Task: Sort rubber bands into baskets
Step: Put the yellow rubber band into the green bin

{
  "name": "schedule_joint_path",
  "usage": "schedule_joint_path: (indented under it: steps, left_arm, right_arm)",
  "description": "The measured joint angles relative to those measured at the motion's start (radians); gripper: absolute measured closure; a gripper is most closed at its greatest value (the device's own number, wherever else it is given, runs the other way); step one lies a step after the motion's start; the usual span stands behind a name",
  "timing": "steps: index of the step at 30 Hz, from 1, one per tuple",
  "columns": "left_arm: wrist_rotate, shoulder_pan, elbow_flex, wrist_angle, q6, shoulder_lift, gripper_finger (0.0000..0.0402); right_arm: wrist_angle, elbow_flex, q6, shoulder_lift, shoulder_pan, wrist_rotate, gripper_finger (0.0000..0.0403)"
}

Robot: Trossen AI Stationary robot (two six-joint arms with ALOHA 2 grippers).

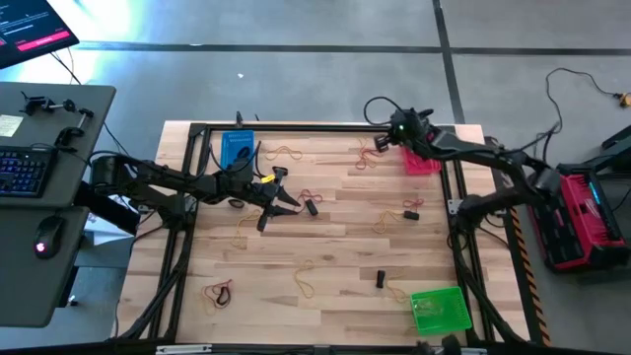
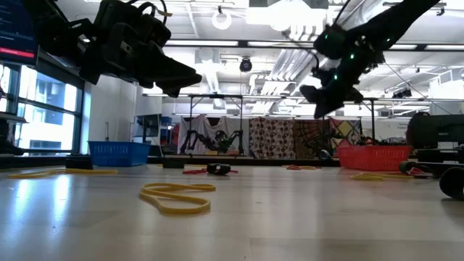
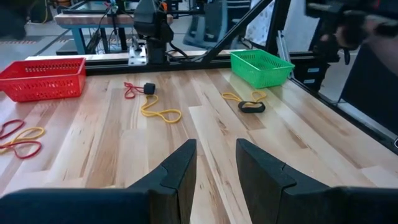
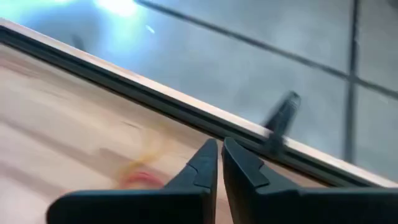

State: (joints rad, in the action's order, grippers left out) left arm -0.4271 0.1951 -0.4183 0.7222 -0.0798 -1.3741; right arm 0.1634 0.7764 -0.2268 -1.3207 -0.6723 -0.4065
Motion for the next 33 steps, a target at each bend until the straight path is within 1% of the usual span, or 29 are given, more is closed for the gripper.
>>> schedule_joint_path:
  steps: [4,7,10,13,16,18,21,26,30,33]
  left_arm:
    - [0.061,0.000,0.000,-0.001,0.023,0.000,0.0296]
    - [0.072,0.001,0.000,0.000,0.023,0.000,0.0296]
    - [0.061,-0.005,0.000,-0.003,-0.011,0.000,0.0301]
    - [0.047,-0.019,0.000,-0.028,-0.057,0.001,0.0319]
    - [0.047,-0.040,0.000,-0.081,-0.063,0.023,0.0345]
    - [0.046,-0.059,0.000,-0.147,-0.063,0.057,0.0362]
    - [0.052,-0.095,0.000,-0.261,-0.080,0.124,0.0384]
    - [0.077,-0.168,-0.001,-0.429,-0.067,0.232,0.0401]
    - [0.119,-0.253,-0.001,-0.521,-0.029,0.291,0.0401]
    - [0.124,-0.335,-0.001,-0.557,-0.003,0.319,0.0401]
  right_arm:
    - [-0.063,-0.042,0.002,0.053,0.091,0.004,0.0400]
    - [-0.097,-0.065,0.001,0.061,0.159,0.006,0.0399]
    - [-0.184,-0.106,0.003,0.060,0.230,0.006,0.0402]
    - [-0.310,-0.161,-0.001,0.060,0.304,0.006,0.0402]
    - [-0.441,-0.223,-0.008,0.059,0.382,0.006,0.0402]
    - [-0.517,-0.265,-0.009,0.059,0.432,0.004,0.0402]
    - [-0.599,-0.313,-0.010,0.059,0.498,-0.038,0.0402]
    - [-0.623,-0.350,-0.008,0.059,0.580,-0.096,0.0403]
    - [-0.622,-0.350,-0.008,0.059,0.631,-0.135,0.0403]
    - [-0.621,-0.350,-0.008,0.058,0.656,-0.158,0.0403]
